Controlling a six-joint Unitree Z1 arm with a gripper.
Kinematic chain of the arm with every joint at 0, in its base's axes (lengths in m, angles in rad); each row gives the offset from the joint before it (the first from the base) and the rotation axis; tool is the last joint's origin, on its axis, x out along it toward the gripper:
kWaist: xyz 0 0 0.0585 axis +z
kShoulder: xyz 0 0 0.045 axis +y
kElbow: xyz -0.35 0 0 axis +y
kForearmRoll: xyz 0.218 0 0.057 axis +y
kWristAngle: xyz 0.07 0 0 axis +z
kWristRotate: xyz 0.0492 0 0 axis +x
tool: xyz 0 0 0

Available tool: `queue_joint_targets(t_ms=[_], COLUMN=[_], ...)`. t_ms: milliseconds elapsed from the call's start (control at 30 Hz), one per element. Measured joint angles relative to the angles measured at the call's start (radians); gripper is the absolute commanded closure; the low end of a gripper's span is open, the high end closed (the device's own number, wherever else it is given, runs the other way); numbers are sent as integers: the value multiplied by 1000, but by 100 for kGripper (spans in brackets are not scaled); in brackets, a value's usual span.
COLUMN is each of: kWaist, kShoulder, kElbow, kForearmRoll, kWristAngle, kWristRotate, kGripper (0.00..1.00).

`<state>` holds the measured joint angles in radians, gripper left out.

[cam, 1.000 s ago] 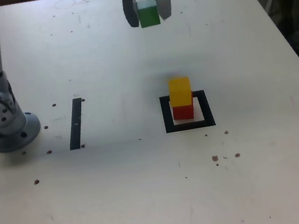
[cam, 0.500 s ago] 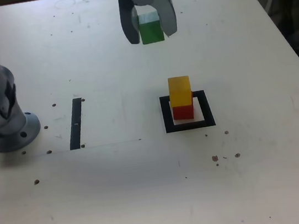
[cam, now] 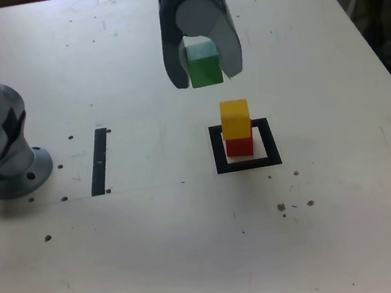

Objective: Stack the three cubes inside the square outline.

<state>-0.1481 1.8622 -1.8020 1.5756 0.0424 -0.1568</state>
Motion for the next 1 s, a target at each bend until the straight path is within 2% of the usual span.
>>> queue_joint_targets(t_ms=[367, 767, 1000], kWaist=[-11, 16, 38], kShoulder=[110, 130, 152], kElbow=[-39, -26, -3], kForearmRoll=[-3, -18, -67], kWristAngle=[-2, 16, -1], kWristRotate=[-20, -11, 22], kGripper=[85, 84, 84])
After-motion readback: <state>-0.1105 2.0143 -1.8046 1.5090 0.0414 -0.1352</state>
